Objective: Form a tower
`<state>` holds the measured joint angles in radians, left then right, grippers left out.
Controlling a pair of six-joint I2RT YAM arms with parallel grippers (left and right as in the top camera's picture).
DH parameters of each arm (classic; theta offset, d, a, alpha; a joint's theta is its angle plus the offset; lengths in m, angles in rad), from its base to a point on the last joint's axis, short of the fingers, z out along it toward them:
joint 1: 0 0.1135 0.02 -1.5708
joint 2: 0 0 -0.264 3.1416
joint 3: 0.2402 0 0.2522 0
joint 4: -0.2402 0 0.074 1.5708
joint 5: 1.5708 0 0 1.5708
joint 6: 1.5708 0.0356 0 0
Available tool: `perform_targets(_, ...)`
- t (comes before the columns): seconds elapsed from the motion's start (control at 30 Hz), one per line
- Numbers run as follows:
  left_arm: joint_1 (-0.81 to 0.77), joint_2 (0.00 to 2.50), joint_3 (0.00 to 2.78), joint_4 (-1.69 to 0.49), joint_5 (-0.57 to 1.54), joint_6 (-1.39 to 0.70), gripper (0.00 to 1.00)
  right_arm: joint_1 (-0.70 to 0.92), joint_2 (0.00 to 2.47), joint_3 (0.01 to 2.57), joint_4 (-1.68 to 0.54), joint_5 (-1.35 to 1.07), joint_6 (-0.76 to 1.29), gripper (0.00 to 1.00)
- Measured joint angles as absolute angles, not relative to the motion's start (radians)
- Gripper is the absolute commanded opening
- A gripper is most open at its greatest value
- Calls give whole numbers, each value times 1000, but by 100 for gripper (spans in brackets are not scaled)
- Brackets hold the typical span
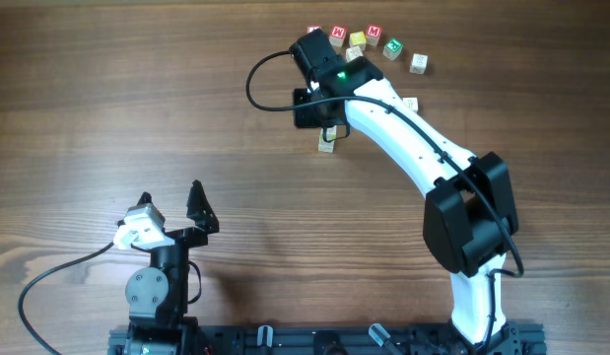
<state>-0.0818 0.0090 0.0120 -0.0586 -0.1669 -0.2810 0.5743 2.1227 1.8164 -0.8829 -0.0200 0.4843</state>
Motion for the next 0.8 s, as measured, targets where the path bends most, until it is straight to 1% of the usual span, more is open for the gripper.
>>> perform_targets(0.8, -82, 9, 12, -59, -167, -281, 100, 574, 2123, 1816, -936, 9, 564, 5)
